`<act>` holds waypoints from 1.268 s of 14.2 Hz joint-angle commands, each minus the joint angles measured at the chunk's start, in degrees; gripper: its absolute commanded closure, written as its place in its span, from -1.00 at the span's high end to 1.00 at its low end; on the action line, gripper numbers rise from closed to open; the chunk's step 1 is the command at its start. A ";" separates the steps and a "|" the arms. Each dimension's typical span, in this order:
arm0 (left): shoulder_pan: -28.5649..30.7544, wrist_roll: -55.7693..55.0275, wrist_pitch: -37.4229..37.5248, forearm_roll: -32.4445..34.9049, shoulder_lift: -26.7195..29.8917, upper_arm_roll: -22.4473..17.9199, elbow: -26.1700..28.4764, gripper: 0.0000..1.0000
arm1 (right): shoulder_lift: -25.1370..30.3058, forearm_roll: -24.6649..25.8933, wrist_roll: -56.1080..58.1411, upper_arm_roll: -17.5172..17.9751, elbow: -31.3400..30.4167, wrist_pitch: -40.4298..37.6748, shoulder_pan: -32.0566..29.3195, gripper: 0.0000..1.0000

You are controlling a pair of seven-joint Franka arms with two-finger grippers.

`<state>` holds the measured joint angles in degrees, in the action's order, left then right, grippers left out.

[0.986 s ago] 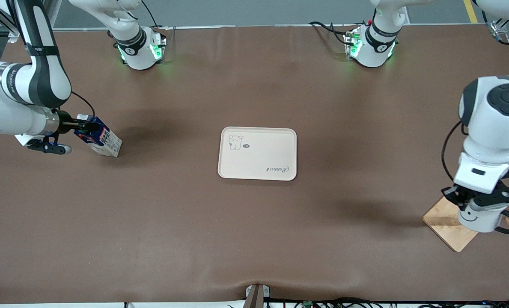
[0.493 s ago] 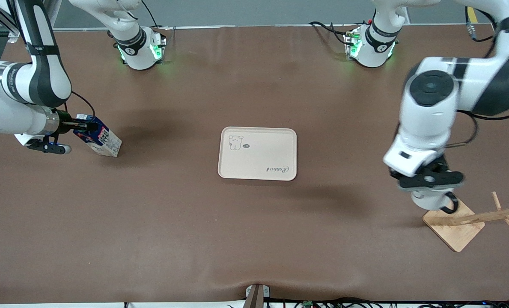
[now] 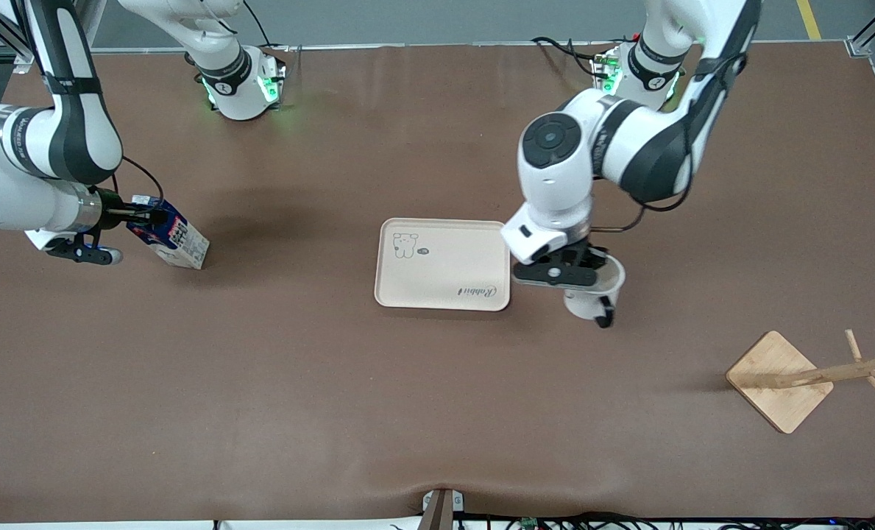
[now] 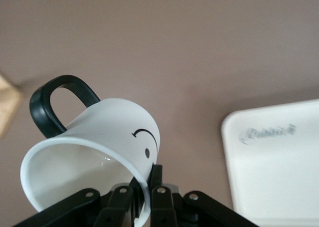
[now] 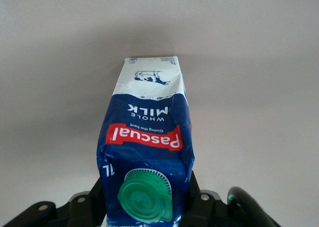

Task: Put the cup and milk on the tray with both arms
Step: 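Carry the mug onto the tray and lower it with the left gripper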

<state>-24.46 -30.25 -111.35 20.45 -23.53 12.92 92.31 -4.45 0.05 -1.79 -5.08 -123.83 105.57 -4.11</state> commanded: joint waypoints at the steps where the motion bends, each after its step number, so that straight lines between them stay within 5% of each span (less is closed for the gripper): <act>1: -3.56 -0.51 1.31 -3.40 -5.29 -0.18 -5.02 -1.00 | 0.59 0.12 -0.67 0.60 2.97 -4.74 -1.16 -0.82; 4: -7.17 -3.23 1.31 -7.87 -9.42 -0.17 -7.40 -1.00 | 0.06 0.12 -0.23 0.69 8.06 -9.75 -0.64 -1.00; 11: -11.83 -6.22 0.34 -8.94 -16.81 -0.17 -7.67 -1.00 | -4.16 0.30 -0.05 0.69 18.44 -18.02 -0.46 -1.00; 18: -12.54 -5.79 0.34 -8.94 -18.31 -0.17 -7.76 -1.00 | -5.74 -0.05 2.58 0.87 26.88 -22.86 1.82 -1.00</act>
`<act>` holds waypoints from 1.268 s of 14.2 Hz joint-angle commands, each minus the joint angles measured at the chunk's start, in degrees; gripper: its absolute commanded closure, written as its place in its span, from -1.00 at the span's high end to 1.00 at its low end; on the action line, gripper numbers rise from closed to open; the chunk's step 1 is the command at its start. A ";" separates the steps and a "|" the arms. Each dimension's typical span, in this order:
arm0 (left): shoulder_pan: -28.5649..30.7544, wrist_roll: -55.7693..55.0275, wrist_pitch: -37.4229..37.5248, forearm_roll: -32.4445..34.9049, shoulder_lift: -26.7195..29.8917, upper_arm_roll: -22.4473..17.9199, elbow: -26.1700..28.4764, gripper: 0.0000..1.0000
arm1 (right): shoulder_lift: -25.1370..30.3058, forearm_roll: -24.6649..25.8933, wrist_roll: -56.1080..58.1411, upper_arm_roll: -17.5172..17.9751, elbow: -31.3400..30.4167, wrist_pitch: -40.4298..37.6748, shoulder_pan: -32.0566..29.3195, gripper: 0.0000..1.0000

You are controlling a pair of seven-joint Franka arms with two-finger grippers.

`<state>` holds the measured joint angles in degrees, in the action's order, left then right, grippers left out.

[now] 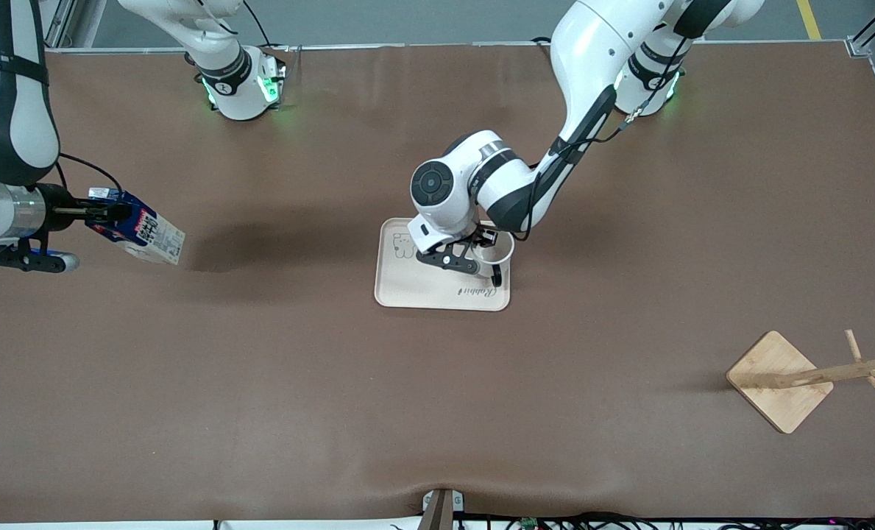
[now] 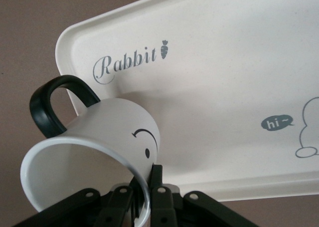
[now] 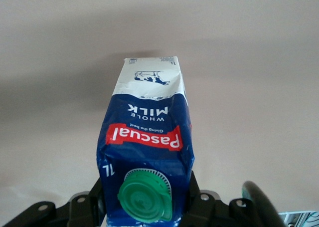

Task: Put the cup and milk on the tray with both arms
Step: 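Carry the mug onto the tray and lower it with the left gripper, then release the mug and raise the left gripper while the right gripper carries milk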

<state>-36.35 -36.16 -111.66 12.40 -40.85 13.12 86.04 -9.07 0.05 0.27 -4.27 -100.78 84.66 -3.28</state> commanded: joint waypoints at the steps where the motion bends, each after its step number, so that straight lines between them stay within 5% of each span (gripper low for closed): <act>1: -0.65 0.29 0.57 -0.89 -1.16 -0.37 -1.49 -1.00 | -1.12 -0.14 0.60 0.14 4.35 -2.04 1.34 -1.00; 7: -0.91 0.12 0.65 -2.29 -0.64 -0.20 -1.49 -0.98 | -1.12 -0.93 -8.32 0.23 8.66 -9.24 8.27 -1.00; 8: -0.91 0.12 0.65 -2.38 -0.37 -0.20 -1.57 -0.41 | -1.12 -0.93 -10.71 0.32 8.67 -9.42 10.29 -1.00; 9: -0.91 -0.05 0.65 -2.38 -0.28 -0.20 -1.83 0.46 | -1.21 -0.93 -11.60 0.23 9.10 -9.16 12.74 -0.98; 10: -0.91 -0.06 0.65 -2.12 -0.20 -0.20 -2.45 0.99 | -1.47 -1.36 -11.61 0.32 9.80 -8.99 14.33 -0.97; 14: -0.39 -0.49 1.44 -1.77 2.60 -0.37 -3.77 1.00 | -3.66 -11.72 -12.92 0.23 10.33 -8.72 16.81 -0.90; 18: 4.25 0.12 3.99 -1.68 9.28 -1.60 -3.86 1.00 | -7.53 -16.99 -14.86 0.23 11.30 -4.35 22.50 -0.89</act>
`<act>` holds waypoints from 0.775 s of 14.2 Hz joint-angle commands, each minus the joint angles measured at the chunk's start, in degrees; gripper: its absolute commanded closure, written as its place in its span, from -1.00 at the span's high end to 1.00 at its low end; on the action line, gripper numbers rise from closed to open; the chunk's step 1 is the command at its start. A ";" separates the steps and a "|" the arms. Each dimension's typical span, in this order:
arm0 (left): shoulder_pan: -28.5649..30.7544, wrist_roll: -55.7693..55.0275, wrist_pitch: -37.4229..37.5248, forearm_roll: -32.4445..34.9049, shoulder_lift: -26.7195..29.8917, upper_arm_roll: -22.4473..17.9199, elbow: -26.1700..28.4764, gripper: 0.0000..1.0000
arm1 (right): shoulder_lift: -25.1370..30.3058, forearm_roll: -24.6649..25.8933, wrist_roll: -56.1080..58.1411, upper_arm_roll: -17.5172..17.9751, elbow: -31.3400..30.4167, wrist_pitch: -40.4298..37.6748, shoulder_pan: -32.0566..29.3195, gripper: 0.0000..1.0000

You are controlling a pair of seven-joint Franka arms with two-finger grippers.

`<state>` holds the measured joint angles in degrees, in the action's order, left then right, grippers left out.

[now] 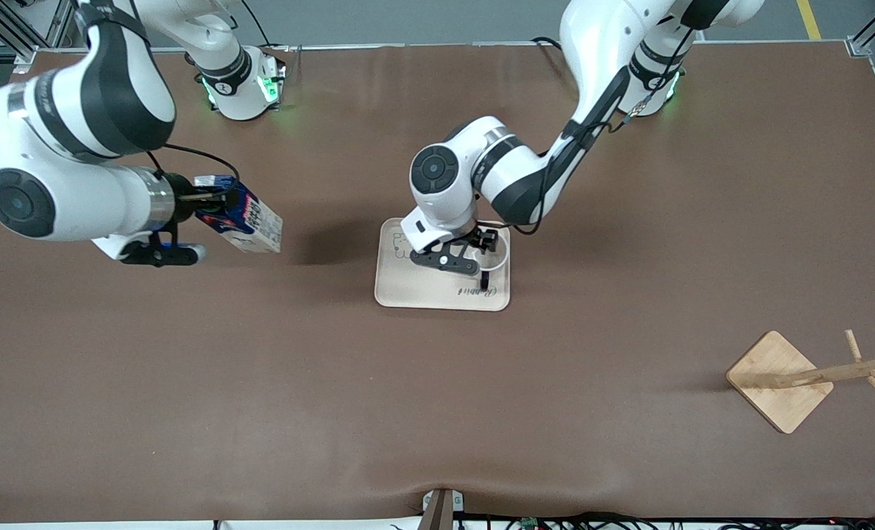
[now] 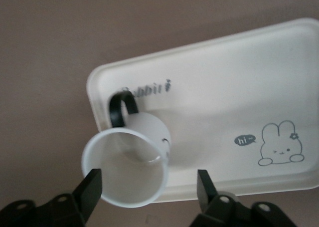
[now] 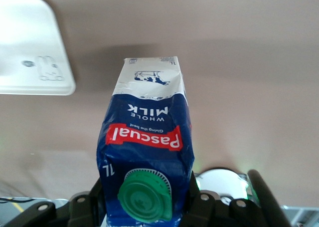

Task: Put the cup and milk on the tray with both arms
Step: 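Release the mug and raise the left gripper while the right gripper carries milk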

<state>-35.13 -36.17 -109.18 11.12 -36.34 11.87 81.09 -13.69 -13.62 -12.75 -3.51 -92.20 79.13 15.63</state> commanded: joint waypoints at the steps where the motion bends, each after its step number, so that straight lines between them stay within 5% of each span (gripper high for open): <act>1: 5.31 0.13 1.78 -0.40 6.27 -0.35 1.09 1.00 | -4.14 -4.65 -4.98 -0.53 2.90 2.94 5.27 -0.89; 5: 13.05 0.22 2.92 -0.31 12.34 -0.35 1.09 1.00 | -9.32 -6.77 -16.75 -0.53 7.00 8.15 15.10 -0.87; 11: 22.82 1.53 6.69 -0.31 17.71 -0.26 1.44 1.00 | -18.12 -6.51 -24.17 -0.62 16.95 9.64 21.72 -0.84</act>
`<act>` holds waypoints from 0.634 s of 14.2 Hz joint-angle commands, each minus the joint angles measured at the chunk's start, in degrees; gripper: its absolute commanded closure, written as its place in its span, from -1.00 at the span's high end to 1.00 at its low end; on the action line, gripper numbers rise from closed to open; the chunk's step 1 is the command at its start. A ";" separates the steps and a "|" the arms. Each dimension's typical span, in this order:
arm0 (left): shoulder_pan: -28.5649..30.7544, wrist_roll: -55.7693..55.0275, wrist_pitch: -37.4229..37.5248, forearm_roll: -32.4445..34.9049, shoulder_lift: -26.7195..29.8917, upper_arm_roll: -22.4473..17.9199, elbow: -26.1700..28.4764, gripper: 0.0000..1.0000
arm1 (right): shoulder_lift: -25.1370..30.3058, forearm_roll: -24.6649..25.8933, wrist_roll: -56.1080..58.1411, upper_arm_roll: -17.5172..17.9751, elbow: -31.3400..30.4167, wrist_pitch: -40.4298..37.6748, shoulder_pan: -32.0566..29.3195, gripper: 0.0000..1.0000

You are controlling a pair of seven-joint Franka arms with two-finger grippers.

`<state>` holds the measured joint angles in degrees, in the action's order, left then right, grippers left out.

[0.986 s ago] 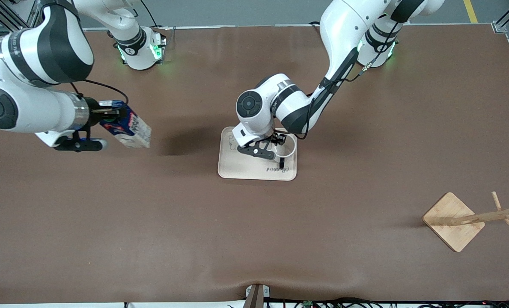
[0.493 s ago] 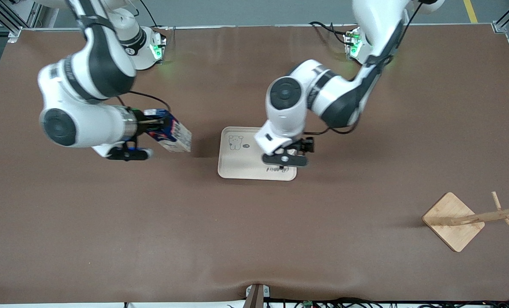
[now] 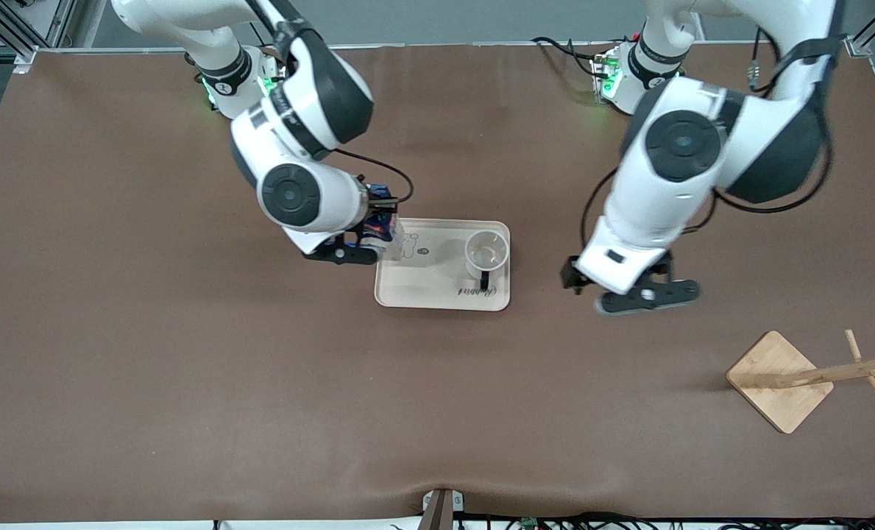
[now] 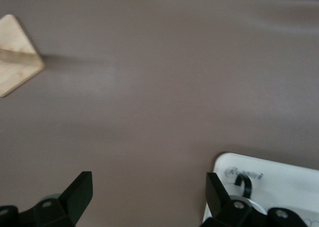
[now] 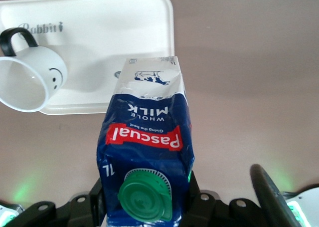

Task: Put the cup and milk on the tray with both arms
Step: 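Release the mug and raise the left gripper while the right gripper carries milk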

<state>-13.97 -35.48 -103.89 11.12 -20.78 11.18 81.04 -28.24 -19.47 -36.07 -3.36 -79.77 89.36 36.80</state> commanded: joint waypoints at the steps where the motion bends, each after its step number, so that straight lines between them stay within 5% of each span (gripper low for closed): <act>1: 3.06 2.16 2.54 -0.31 2.84 0.51 1.49 1.00 | -4.79 -0.66 -0.93 -0.78 5.66 -0.51 0.73 -0.80; 4: 6.31 7.16 3.34 -0.48 4.95 0.60 1.75 1.00 | -7.61 -0.57 -1.80 -0.86 6.64 0.98 1.08 -0.56; 9: 11.78 24.38 7.47 -6.26 10.65 -1.67 1.66 1.00 | -9.11 0.39 -1.72 -0.86 6.55 3.27 2.05 -0.48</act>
<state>-3.40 -16.89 -97.73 8.40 -14.39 11.06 81.10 -36.38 -19.40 -36.63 -3.64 -75.39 93.29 38.02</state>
